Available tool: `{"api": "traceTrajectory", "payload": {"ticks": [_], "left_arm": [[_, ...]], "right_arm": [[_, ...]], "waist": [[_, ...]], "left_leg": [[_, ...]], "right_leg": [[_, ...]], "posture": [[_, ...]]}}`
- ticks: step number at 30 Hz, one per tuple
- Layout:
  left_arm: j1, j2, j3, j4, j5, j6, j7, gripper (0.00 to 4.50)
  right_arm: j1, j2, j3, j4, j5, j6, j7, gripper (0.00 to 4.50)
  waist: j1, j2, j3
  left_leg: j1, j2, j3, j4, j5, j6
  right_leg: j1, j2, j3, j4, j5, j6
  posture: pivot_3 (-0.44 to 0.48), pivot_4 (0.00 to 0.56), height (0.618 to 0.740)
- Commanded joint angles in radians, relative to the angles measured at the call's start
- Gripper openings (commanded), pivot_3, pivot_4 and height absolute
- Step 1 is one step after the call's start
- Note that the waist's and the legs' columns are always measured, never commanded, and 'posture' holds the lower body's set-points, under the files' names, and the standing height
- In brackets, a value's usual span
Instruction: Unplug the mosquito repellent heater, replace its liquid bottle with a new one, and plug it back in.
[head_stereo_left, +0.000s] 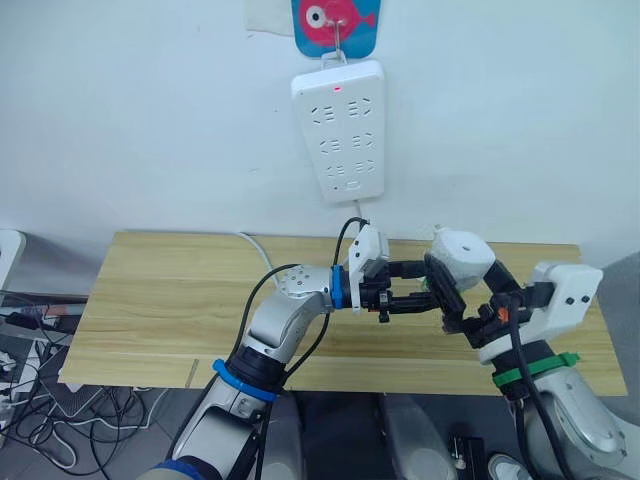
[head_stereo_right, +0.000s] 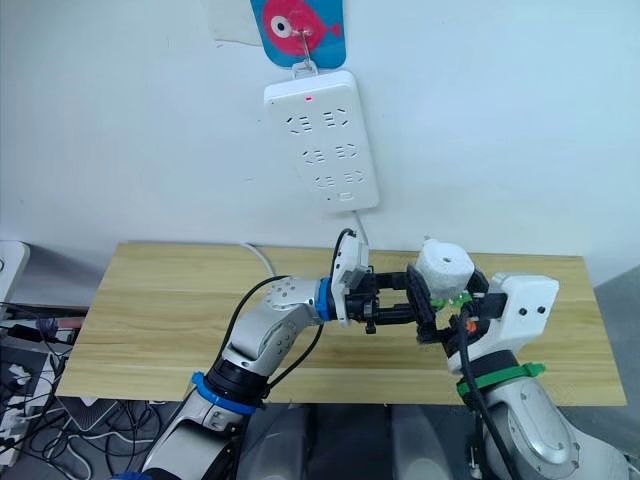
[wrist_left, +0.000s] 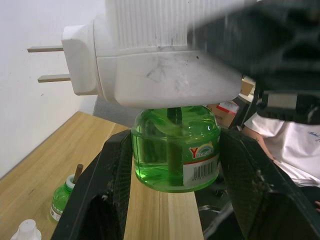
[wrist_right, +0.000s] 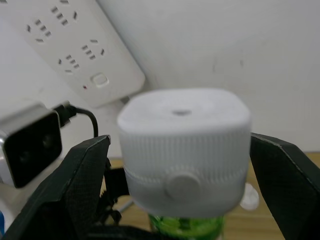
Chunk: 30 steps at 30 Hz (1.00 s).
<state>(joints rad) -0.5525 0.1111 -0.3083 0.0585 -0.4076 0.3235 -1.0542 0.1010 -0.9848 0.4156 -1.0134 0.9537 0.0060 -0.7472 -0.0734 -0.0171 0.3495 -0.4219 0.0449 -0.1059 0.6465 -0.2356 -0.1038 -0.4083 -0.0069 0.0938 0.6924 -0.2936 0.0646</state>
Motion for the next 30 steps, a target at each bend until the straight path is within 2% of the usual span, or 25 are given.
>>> {"api": "traceTrajectory", "payload": {"ticks": [1, 3, 6, 14, 18, 21, 27, 30], "left_arm": [[-0.002, -0.012, -0.006, -0.043, -0.012, -0.011, -0.009, 2.24], [0.003, -0.012, -0.011, -0.049, -0.015, -0.01, -0.013, 2.24], [0.005, -0.012, -0.013, -0.05, -0.016, -0.01, -0.015, 2.24], [0.024, 0.001, -0.022, -0.063, -0.007, -0.03, -0.024, 2.24], [0.029, 0.021, -0.001, -0.073, -0.013, -0.035, -0.027, 3.52], [0.049, 0.091, 0.038, -0.129, -0.042, -0.008, -0.045, 4.48], [0.059, 0.288, 0.187, -0.266, -0.173, 0.124, -0.07, 4.5], [0.04, 0.359, 0.251, -0.279, -0.215, 0.176, -0.069, 4.5]], "right_arm": [[0.01, -0.012, -0.037, -0.034, 0.01, -0.021, -0.019, 4.3], [0.006, -0.017, -0.055, -0.034, 0.014, -0.022, -0.023, 3.86], [-0.008, -0.021, -0.062, -0.034, 0.023, -0.02, -0.027, 2.94], [-0.042, -0.028, -0.053, -0.034, 0.05, -0.01, -0.03, 2.93], [-0.075, -0.025, -0.058, -0.034, 0.07, -0.001, -0.043, 2.93], [-0.094, -0.033, -0.065, -0.034, 0.076, 0.007, -0.03, 2.93], [-0.13, -0.04, -0.087, -0.034, 0.091, 0.041, 0.03, 2.93], [-0.175, -0.045, -0.12, -0.034, 0.129, 0.074, 0.066, 2.93]], "waist": [[-0.001, 0.0, 0.0], [-0.001, 0.0, 0.0], [-0.001, 0.0, 0.0], [-0.001, 0.0, 0.0], [-0.002, 0.0, 0.0], [-0.002, 0.0, 0.0], [-0.003, 0.001, -0.002], [0.001, 0.001, -0.007]], "left_leg": [[0.0, 0.0, 0.0, 0.0, 0.0, 0.0], [0.0, 0.0, 0.0, 0.0, 0.0, 0.0], [0.0, 0.0, 0.0, 0.0, 0.0, 0.0], [0.0, 0.0, 0.0, 0.0, 0.0, 0.0], [0.0, 0.0, 0.0, 0.0, 0.0, 0.0], [0.0, 0.0, 0.0, 0.0, 0.0, -0.001], [0.001, 0.001, 0.0, 0.0, 0.001, -0.002], [0.001, 0.001, 0.0, -0.001, 0.001, -0.002]], "right_leg": [[0.0, 0.0, 0.0, 0.0, 0.0, 0.0], [0.0, 0.0, 0.0, 0.0, 0.0, 0.0], [0.0, 0.0, 0.0, 0.0, 0.0, 0.0], [0.0, 0.0, 0.0, 0.0, 0.0, 0.0], [0.0, 0.0, 0.0, 0.0, 0.0, 0.0], [0.0, 0.0, 0.0, 0.0, 0.0, 0.0], [0.0, 0.0, 0.0, 0.002, 0.0, 0.0], [0.0, 0.0, -0.001, 0.002, 0.0, 0.0]], "posture": [[-0.112, 0.326, 0.74], [-0.113, 0.326, 0.74], [-0.113, 0.326, 0.74], [-0.108, 0.319, 0.74], [-0.095, 0.304, 0.74], [-0.088, 0.301, 0.74], [-0.029, 0.284, 0.74], [0.013, 0.277, 0.74]]}}
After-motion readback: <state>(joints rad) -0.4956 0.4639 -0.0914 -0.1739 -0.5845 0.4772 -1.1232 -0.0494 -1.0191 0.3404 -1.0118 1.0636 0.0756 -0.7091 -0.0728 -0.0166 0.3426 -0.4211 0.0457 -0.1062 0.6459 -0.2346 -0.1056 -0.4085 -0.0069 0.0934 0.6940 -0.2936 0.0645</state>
